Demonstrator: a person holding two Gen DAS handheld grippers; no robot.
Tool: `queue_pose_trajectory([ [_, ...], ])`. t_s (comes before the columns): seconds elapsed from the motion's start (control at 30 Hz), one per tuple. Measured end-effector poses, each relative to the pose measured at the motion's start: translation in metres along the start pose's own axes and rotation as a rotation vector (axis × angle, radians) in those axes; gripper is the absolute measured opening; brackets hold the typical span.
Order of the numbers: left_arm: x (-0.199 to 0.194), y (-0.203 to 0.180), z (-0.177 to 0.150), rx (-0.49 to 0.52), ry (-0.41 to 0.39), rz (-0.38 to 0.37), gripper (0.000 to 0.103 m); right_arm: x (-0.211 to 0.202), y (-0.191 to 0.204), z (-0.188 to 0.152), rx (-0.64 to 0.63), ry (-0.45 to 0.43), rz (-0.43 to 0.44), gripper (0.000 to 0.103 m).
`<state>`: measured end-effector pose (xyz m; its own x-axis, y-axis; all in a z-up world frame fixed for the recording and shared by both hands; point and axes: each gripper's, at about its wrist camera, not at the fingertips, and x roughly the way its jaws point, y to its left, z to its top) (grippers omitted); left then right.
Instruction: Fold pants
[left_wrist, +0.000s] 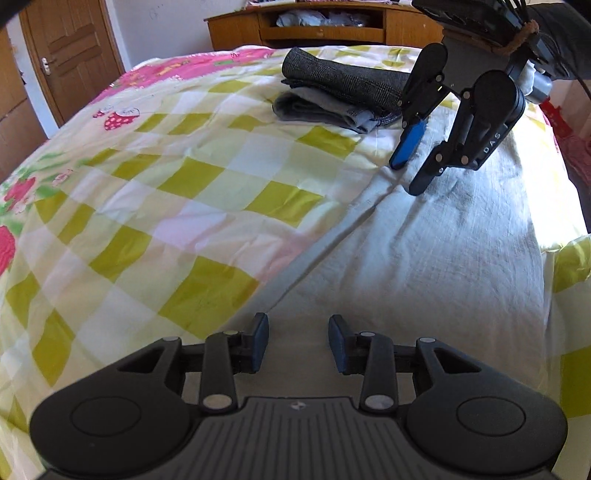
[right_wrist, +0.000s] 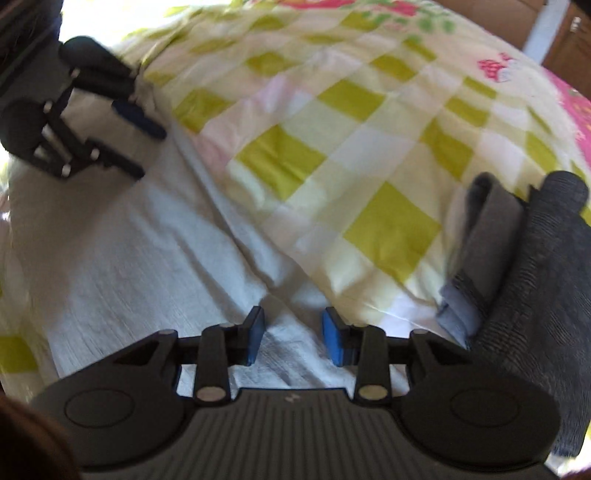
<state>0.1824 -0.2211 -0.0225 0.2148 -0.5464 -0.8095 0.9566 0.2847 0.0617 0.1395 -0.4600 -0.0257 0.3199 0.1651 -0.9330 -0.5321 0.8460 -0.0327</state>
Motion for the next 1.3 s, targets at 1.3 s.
queue_pose_trajectory([
  [1.3, -0.046, 0.022, -0.038, -0.051, -0.035, 0.224, 0.025, -0.043, 0.031, 0.023, 0.121, -0.272, -0.226, 0.009],
])
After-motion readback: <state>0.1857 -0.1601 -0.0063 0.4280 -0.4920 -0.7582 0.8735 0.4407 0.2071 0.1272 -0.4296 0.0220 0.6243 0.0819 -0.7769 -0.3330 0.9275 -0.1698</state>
